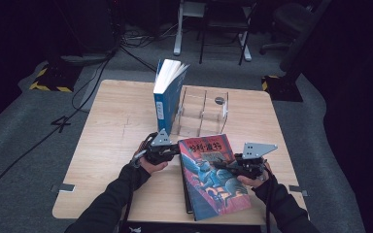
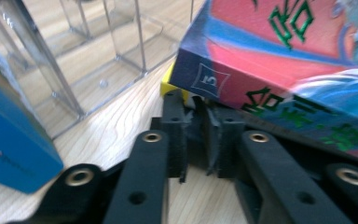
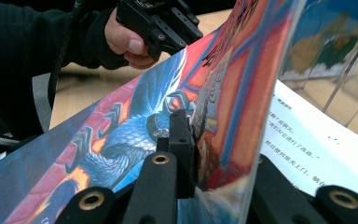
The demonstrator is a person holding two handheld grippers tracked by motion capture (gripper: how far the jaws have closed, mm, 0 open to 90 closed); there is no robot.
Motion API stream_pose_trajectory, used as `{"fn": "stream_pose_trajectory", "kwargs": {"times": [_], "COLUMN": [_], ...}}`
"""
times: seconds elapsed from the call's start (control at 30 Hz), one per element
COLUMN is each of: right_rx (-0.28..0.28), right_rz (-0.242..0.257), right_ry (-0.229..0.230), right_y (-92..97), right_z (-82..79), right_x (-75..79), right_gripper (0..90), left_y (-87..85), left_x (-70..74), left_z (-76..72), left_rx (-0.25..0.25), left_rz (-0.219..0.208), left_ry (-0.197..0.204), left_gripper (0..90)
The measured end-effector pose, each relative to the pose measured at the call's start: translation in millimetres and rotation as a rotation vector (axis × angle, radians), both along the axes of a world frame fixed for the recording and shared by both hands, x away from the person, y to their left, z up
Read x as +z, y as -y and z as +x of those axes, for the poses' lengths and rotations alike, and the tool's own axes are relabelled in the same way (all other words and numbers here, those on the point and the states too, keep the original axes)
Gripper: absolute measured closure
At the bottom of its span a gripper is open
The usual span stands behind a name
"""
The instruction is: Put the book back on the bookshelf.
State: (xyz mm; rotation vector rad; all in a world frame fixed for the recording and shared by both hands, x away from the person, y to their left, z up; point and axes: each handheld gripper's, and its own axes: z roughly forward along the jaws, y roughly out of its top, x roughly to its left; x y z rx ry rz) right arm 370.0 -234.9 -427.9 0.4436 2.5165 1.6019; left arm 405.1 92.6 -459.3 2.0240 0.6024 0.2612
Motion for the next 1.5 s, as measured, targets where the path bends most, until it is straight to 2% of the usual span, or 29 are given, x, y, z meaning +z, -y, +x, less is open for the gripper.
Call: {"fn": "stream_pose_trajectory", "kwargs": {"times": [0.07,0.13,0.27,0.43,0.63,0.73,1.03,1.1,1.2,1.3,1.4,1.5], "right_rx": [-0.002,-0.004,-0.002,0.006,0.031,0.036,0.001,-0.006,-0.047,-0.080,-0.087,-0.079], "right_rz": [0.023,0.042,0.076,0.087,0.083,0.075,0.009,0.014,0.025,0.047,0.054,0.065], "right_ry": [0.013,0.026,0.068,0.120,0.187,0.204,0.304,0.311,0.349,0.371,0.387,0.391], "right_y": [1.8,3.4,6.8,4.9,0.6,-0.5,-2.1,-2.7,-7.5,-11.0,-10.8,-8.8], "right_z": [-0.9,-0.9,-1.9,-1.7,-5.5,-9.2,-24.7,-24.6,-23.6,-21.5,-22.5,-26.7], "right_x": [3.2,5.5,15.3,28.2,42.3,43.3,47.1,45.9,43.7,44.9,46.3,46.7], "right_gripper": [82.8,82.9,82.8,82.5,82.3,81.6,82.6,83.1,83.9,84.5,84.5,84.9], "left_y": [-0.3,0.0,-0.3,0.4,1.1,2.2,9.3,10.1,12.2,12.1,12.5,11.3], "left_x": [9.0,13.9,33.6,59.5,92.5,96.9,110.1,112.9,122.6,132.8,136.8,135.8], "left_z": [-1.0,-1.0,1.1,5.4,2.0,-0.5,-9.0,-8.4,-6.7,-6.0,-9.1,-12.8], "left_rx": [-0.004,-0.003,-0.009,-0.011,-0.039,-0.049,-0.071,-0.076,-0.086,-0.088,-0.101,-0.090], "left_rz": [-0.051,-0.062,-0.116,-0.145,-0.163,-0.167,-0.148,-0.151,-0.160,-0.143,-0.136,-0.145], "left_ry": [0.014,0.027,0.060,0.112,0.177,0.186,0.212,0.215,0.226,0.250,0.261,0.265], "left_gripper": [87.0,88.6,89.4,89.8,89.9,89.9,90.0,90.0,90.0,90.0,90.0,90.0]}}
